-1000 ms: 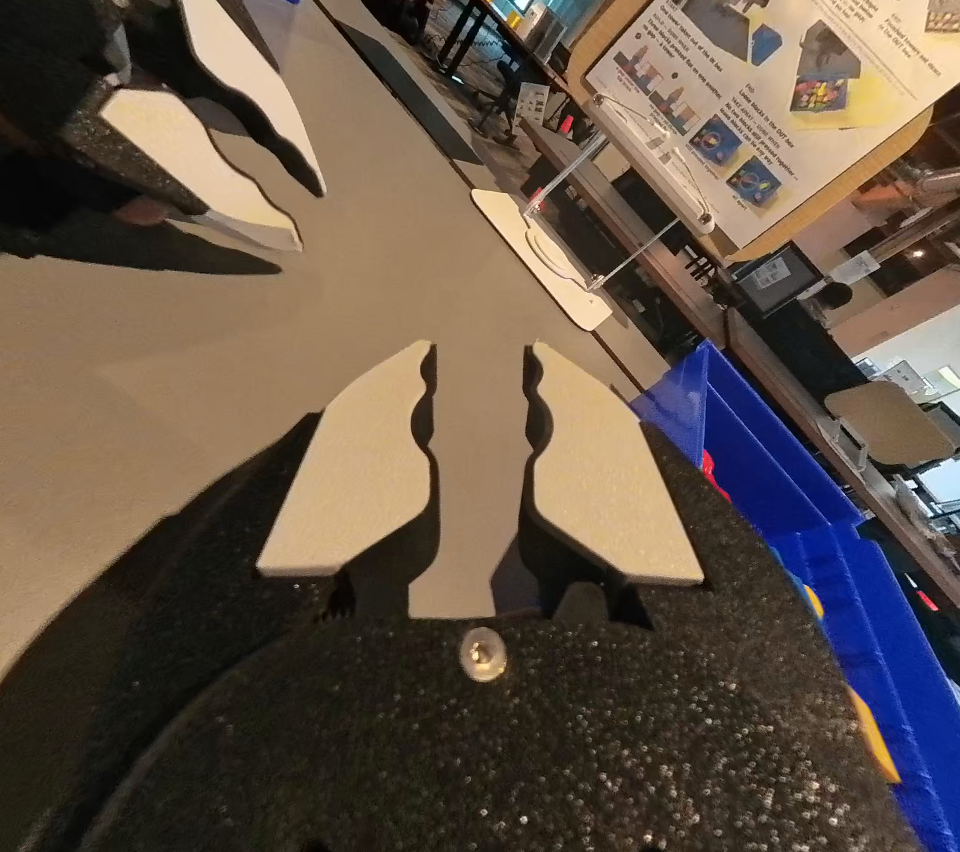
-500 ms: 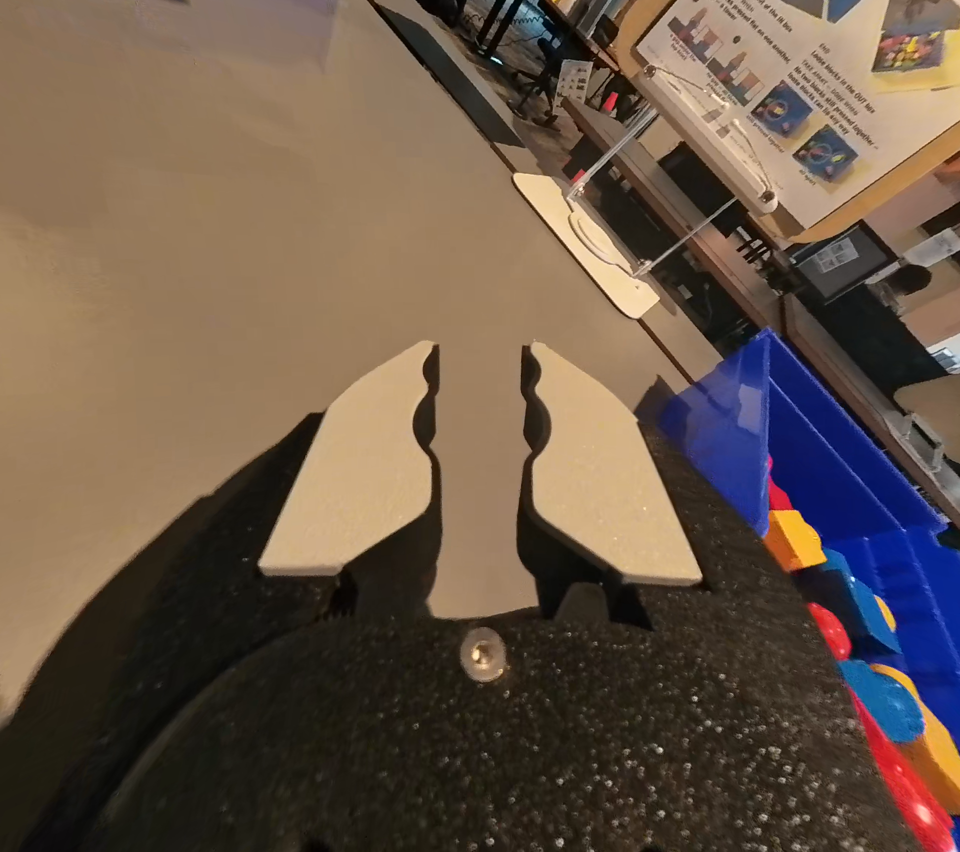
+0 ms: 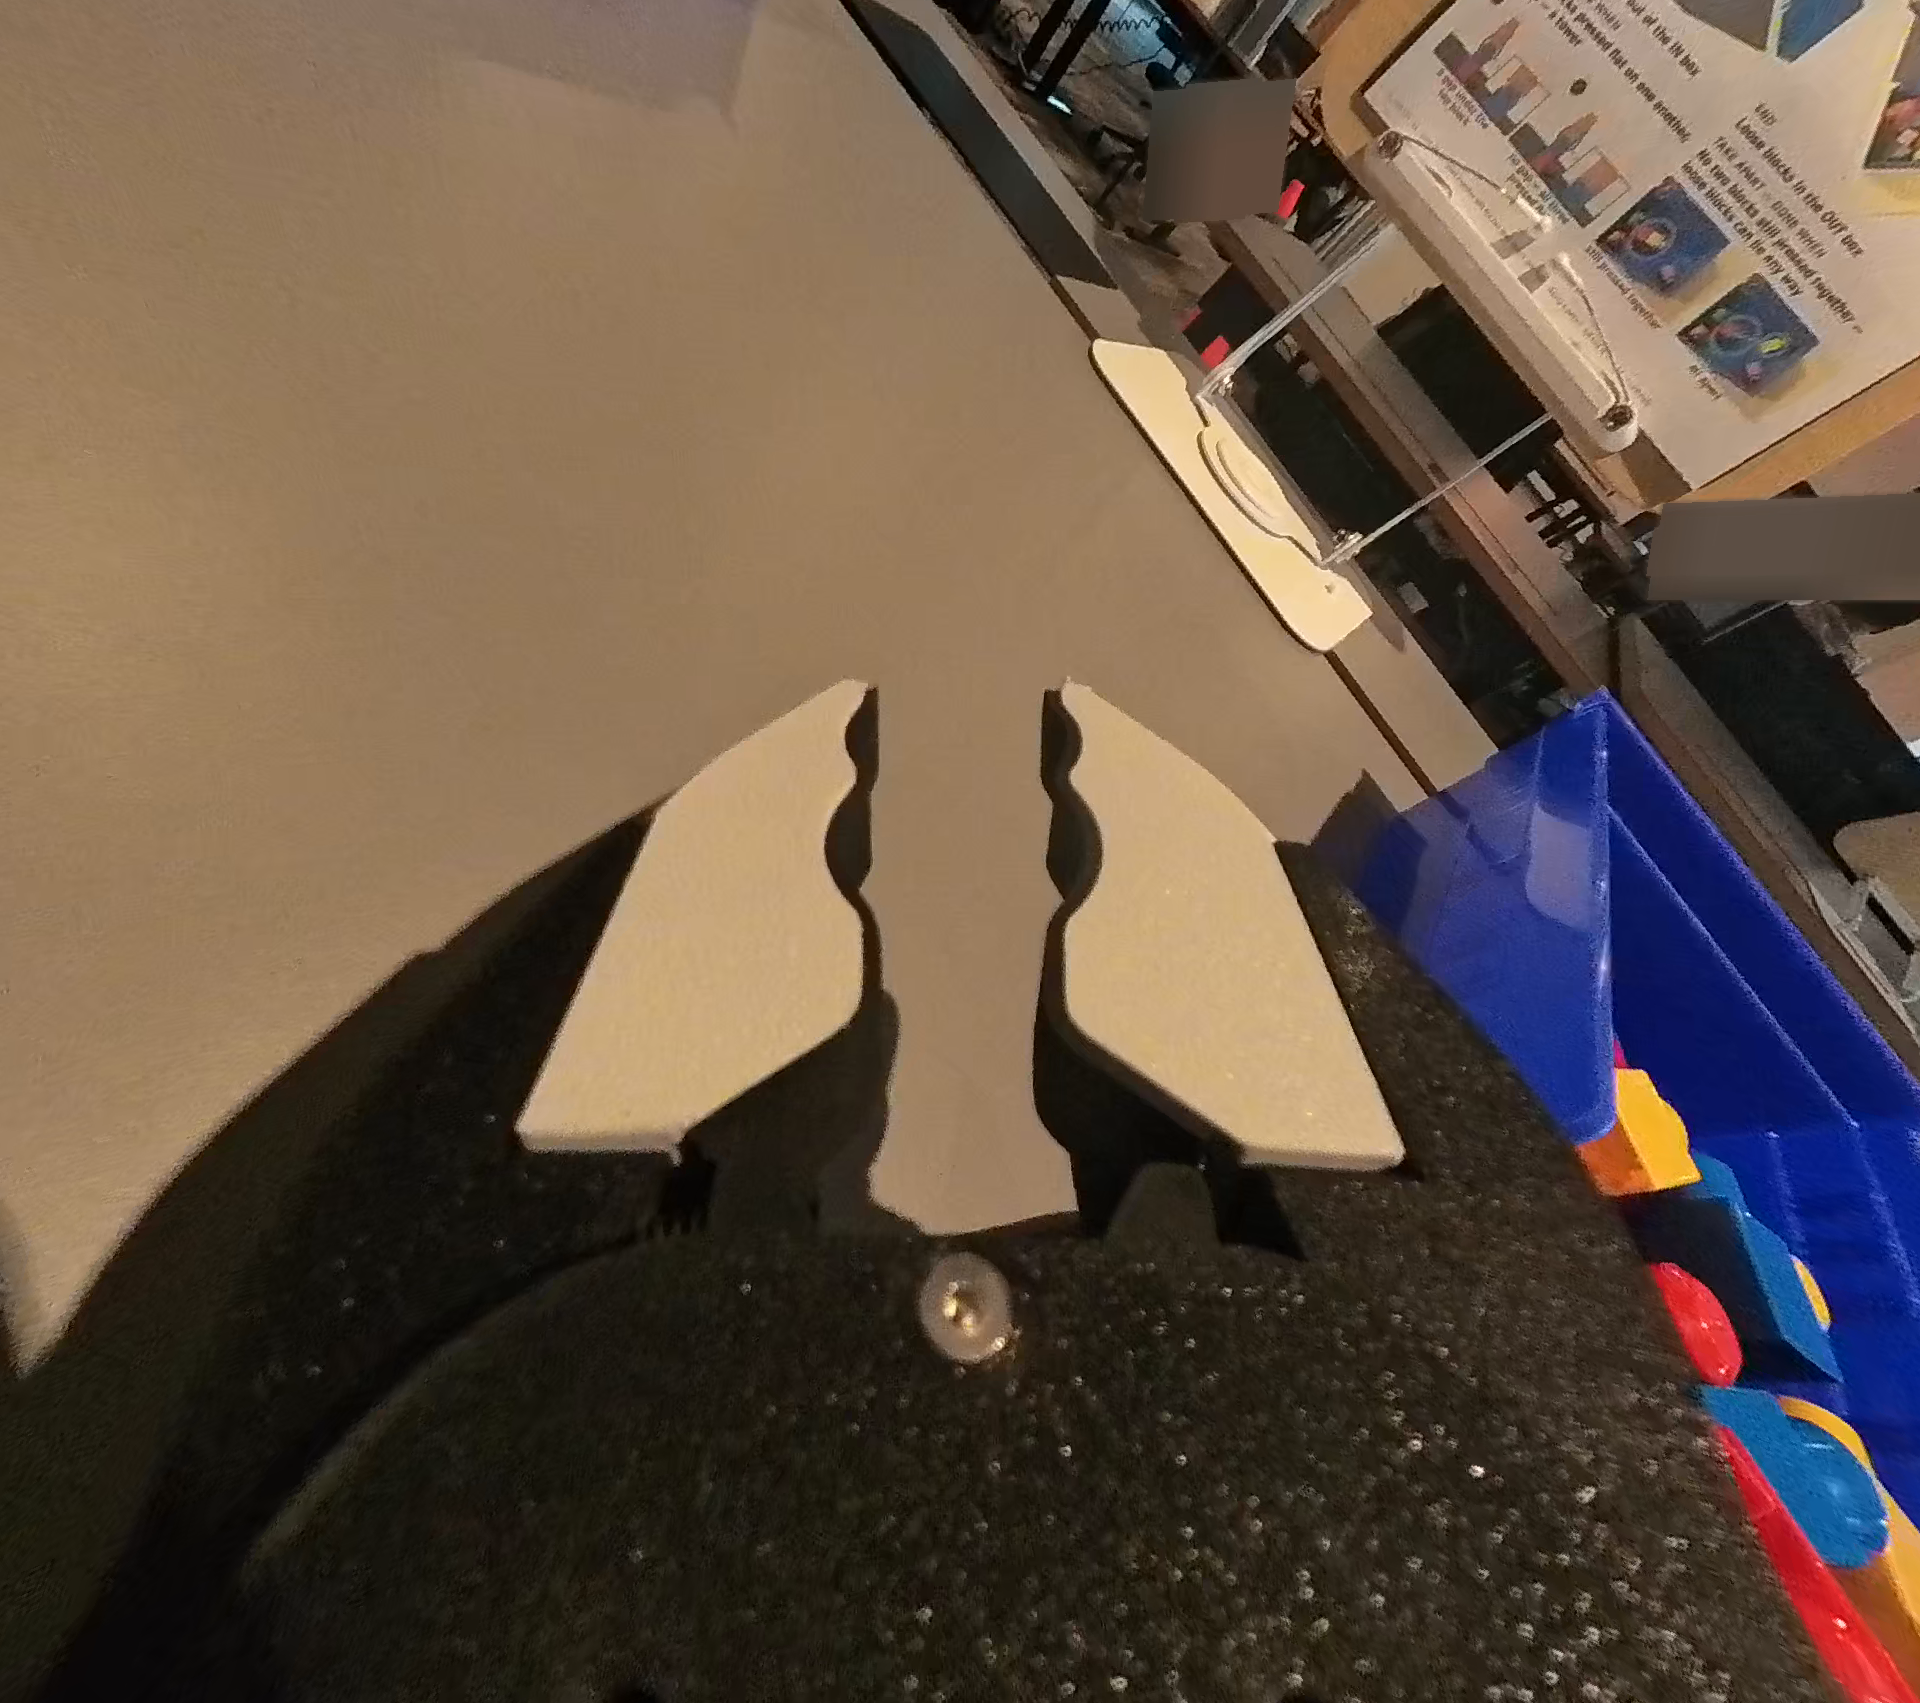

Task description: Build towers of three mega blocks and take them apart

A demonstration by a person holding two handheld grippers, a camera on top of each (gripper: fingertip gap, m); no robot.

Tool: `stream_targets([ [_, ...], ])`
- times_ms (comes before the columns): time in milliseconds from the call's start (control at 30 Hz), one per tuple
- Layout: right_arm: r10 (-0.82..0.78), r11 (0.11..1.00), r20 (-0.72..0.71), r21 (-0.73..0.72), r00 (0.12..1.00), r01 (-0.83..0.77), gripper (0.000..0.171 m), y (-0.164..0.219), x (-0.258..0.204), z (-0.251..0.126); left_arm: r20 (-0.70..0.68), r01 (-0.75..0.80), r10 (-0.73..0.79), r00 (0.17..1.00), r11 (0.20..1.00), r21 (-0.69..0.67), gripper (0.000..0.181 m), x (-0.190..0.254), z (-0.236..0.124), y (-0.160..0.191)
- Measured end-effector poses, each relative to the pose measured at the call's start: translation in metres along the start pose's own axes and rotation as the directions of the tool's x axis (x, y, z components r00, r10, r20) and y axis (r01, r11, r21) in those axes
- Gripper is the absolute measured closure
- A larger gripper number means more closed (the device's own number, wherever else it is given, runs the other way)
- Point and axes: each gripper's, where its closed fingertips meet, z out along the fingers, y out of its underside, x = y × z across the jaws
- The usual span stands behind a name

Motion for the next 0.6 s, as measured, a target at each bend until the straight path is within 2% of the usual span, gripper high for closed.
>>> stream_targets([
  [233, -0.021, 0.999, 0.015, -0.027, 1.000, 0.022, 0.141, 0.006, -0.004, 0.004, 0.092, -0.074, 0.083, 0.992, 0.992, -0.099, 0.123, -0.024, 0.042, 0.021],
  [500, -0.036, 0.998, 0.035, -0.049, 0.999, 0.038, 0.141, 0.011, -0.009, 0.008, 0.116, -0.121, 0.140, 0.983, 0.980, -0.159, 0.127, -0.031, 0.070, 0.033],
  [600, -0.038, 0.998, 0.028, -0.056, 0.999, 0.039, 0.141, 0.012, -0.007, 0.008, 0.122, -0.167, 0.184, 0.975, 0.977, -0.135, 0.129, -0.029, 0.074, 0.031],
])
